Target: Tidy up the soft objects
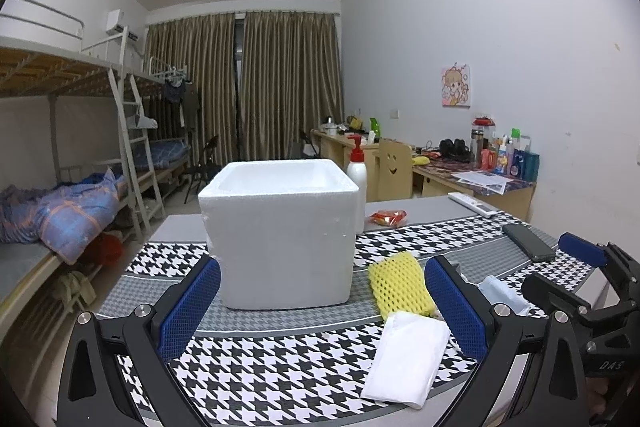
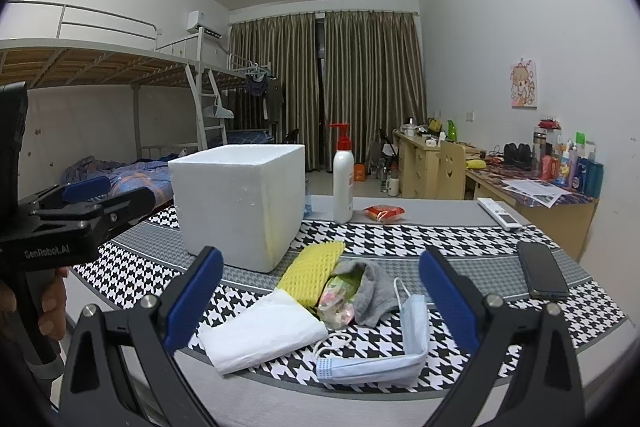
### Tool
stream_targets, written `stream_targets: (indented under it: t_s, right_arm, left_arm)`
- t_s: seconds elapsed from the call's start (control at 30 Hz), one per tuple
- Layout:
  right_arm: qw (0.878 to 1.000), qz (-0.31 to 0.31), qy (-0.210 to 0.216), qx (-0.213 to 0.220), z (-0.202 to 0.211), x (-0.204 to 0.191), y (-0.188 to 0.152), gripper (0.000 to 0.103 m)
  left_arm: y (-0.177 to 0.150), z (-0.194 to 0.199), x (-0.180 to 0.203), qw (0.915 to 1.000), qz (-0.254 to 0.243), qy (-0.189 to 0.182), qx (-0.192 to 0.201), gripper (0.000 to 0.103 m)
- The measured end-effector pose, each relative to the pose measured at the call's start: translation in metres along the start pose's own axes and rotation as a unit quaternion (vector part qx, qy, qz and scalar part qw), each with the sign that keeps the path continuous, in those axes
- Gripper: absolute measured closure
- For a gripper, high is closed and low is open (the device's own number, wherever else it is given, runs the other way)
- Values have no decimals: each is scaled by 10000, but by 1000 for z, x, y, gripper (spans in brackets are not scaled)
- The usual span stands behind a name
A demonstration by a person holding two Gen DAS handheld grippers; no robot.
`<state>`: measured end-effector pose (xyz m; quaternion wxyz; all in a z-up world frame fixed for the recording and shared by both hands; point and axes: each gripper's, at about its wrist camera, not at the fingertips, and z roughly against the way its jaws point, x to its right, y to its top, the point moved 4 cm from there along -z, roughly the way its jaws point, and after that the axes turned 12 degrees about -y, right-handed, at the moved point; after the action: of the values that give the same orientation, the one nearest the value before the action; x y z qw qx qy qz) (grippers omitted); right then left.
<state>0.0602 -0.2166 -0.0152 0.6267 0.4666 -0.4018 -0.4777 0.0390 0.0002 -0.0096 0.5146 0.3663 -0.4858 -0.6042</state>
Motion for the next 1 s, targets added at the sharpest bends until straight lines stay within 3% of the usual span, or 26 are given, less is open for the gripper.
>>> stream_targets:
  t_s: [1.0]
  right_arm:
    - [10000,44,10,25,-3,-2,2,3]
  left_arm:
    - [2,4,0,9996,-239,51,139,1]
